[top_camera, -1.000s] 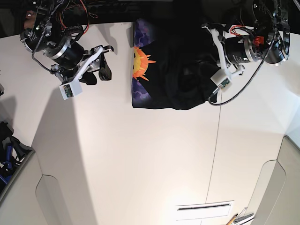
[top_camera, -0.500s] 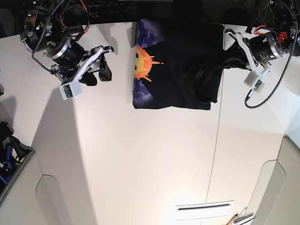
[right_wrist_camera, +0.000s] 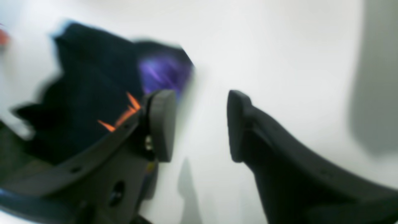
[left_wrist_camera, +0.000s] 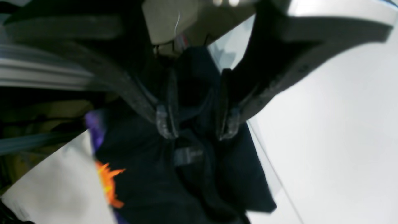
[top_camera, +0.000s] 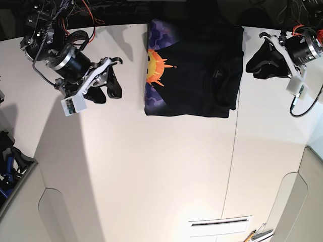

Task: Fold the T-shirt properly
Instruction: 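Press and tuck the folded bundle edge with the left gripper, then grasp the folded shirt with the right gripper and slide it aside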

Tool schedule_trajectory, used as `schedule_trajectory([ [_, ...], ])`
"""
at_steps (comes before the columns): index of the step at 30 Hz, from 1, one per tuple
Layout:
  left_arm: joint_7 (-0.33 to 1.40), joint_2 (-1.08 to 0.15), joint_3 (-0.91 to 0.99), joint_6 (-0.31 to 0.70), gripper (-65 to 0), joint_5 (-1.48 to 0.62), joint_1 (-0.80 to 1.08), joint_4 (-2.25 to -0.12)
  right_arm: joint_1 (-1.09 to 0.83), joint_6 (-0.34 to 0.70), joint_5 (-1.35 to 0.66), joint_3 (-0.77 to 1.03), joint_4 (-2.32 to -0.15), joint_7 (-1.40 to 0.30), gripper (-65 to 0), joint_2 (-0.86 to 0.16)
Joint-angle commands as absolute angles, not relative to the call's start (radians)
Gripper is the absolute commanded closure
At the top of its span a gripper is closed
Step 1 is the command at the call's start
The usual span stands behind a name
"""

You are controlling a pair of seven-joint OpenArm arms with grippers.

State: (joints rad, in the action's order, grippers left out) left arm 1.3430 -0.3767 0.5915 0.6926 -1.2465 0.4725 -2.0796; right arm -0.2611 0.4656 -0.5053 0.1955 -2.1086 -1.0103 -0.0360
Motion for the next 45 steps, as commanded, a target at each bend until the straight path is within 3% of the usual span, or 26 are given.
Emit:
schedule_trajectory([
  [1,1.329,-0.385,0.598,0.698,-23.1,-1.289,0.471,-2.098,-0.234,0.501,-0.555,0.192,-2.126,-0.984,-25.5,-0.038],
  [3,1.343,-0.384,0.591,0.698,-16.6,-1.338,0.471,-2.098,-0.192,0.541,-0.596,0.175,-2.126,-0.984,-18.7,-0.038],
  [6,1.396,-0.385,0.565,0.698,-2.9,-1.456,0.471,-2.098,-0.125,0.547,-0.595,0.125,-2.126,-0.983,-1.1,-0.038],
  [7,1.396,-0.385,0.549,0.698,0.0,-1.484,0.471,-2.098,-0.101,0.547,-0.579,0.104,-2.125,-0.979,0.0,-0.038],
  [15,1.396,-0.385,0.293,0.698,0.0,-1.461,0.471,-2.097,0.083,0.546,-0.407,-0.052,-1.925,-0.909,0.0,-0.038],
  [23,1.396,-0.386,0.171,0.698,0.0,-1.114,0.47,-2.057,0.223,0.546,-0.408,-0.144,-1.536,-0.914,0.0,-0.038],
  [26,1.294,-0.386,0.171,0.698,0.0,-0.931,0.465,-1.988,0.223,0.546,-0.409,-0.144,-1.471,-0.933,0.0,-0.039],
  [32,1.105,-0.385,0.171,0.698,0.0,-0.734,0.384,-1.807,0.154,0.547,-0.463,-0.143,-1.493,-1.027,0.0,-0.044],
  [45,1.002,-0.385,0.171,0.628,0.0,-0.705,0.129,-1.777,-0.123,0.52,-0.479,-0.023,-1.848,-1.082,0.0,-0.121],
])
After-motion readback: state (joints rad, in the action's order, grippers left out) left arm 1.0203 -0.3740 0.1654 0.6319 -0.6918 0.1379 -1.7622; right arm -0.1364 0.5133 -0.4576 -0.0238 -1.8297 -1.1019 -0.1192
